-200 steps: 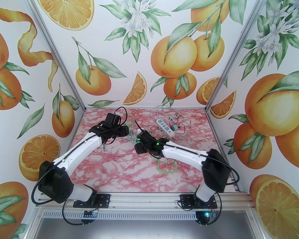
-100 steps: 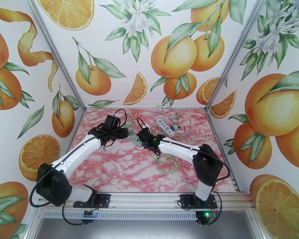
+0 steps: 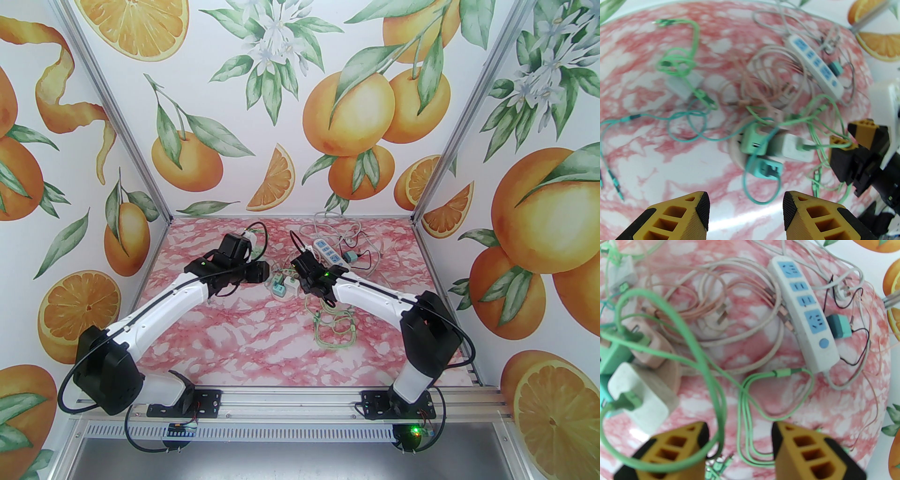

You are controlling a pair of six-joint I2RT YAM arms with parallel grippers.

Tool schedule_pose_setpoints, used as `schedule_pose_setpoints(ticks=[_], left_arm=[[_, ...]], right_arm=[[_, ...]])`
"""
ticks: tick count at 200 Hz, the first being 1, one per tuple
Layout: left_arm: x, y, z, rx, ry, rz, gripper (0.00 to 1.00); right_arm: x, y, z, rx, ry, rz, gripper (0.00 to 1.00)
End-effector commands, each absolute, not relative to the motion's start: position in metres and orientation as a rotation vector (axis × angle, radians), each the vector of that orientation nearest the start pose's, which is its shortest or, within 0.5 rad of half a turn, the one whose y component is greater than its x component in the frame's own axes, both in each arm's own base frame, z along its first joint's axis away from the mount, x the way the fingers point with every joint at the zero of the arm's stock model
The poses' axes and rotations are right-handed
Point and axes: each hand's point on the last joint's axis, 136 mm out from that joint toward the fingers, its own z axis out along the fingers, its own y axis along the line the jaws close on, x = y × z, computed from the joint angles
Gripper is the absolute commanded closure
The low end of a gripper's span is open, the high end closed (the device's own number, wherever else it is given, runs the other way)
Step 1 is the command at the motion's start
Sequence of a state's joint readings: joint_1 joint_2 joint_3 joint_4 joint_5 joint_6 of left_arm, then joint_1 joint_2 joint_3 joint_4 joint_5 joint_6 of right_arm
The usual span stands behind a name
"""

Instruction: Pull the plug off the socket

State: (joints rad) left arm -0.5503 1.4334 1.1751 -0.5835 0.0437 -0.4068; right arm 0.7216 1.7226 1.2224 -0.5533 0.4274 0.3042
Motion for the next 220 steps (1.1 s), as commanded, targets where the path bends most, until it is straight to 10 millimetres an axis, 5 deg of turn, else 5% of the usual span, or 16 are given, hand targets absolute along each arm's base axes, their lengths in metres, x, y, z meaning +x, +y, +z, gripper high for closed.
schedule_pose_setpoints(ticks=[1,67,220], left_arm=[[0.34,-0.245,0.205,0.299,2.39,-0.566,0.45],[0.333,-0.296,0.173,0.47,2.447,-0.516,0.45],[0.355,-0.311,0.098,0.619,2.573,-0.26,0.39]], right_arm=[[0.364,0.207,0.113,-0.371,2.459,-0.16,0.5],[0.374,0.21,0.119,-0.375,2.453,-0.01,0.48],[0.37,0.214,0.114,-0.293,2.5,0.255,0.46]])
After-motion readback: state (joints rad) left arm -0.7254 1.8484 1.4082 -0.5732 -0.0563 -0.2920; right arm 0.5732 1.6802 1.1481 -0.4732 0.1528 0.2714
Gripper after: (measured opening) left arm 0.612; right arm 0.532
